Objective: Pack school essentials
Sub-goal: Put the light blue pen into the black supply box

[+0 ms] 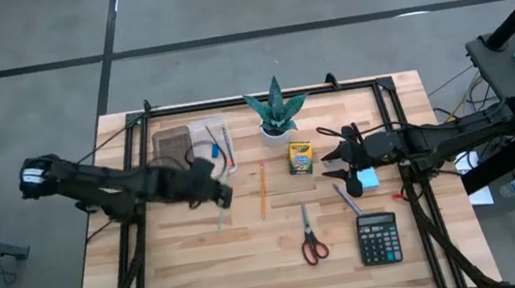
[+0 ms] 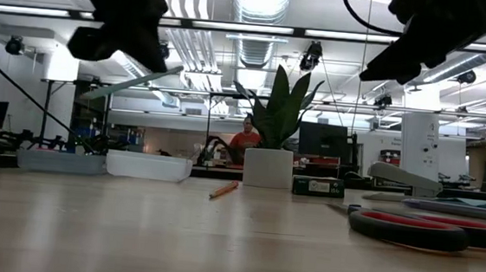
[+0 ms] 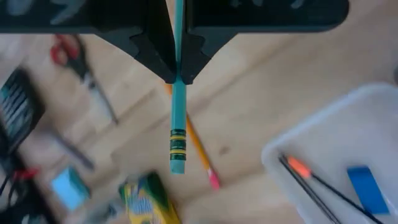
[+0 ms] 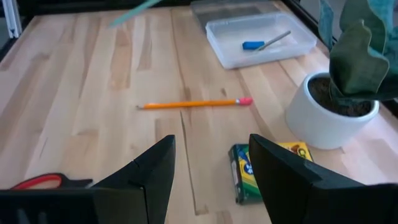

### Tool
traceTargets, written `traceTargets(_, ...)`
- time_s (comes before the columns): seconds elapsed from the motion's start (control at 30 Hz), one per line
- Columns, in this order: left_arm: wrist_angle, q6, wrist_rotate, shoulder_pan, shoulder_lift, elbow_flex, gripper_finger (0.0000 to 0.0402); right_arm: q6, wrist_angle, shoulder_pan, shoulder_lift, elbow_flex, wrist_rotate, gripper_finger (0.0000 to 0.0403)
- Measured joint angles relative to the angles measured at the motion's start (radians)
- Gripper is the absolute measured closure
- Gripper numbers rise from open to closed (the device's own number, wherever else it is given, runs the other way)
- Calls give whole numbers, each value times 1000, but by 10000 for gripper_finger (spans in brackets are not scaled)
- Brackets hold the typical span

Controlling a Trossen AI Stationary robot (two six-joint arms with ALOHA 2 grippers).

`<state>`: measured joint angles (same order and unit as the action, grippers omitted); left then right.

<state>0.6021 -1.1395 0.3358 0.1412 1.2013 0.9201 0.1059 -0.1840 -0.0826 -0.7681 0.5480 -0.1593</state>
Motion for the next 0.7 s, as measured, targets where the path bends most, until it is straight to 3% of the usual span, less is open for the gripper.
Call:
traceTargets(0.33, -20, 186, -145, -331, -20, 36, 401, -30, -27, 0, 0, 0, 0, 209)
traceTargets(0.7, -25, 390, -176, -644, 52, 36, 401, -51, -28, 0, 0, 0, 0, 209)
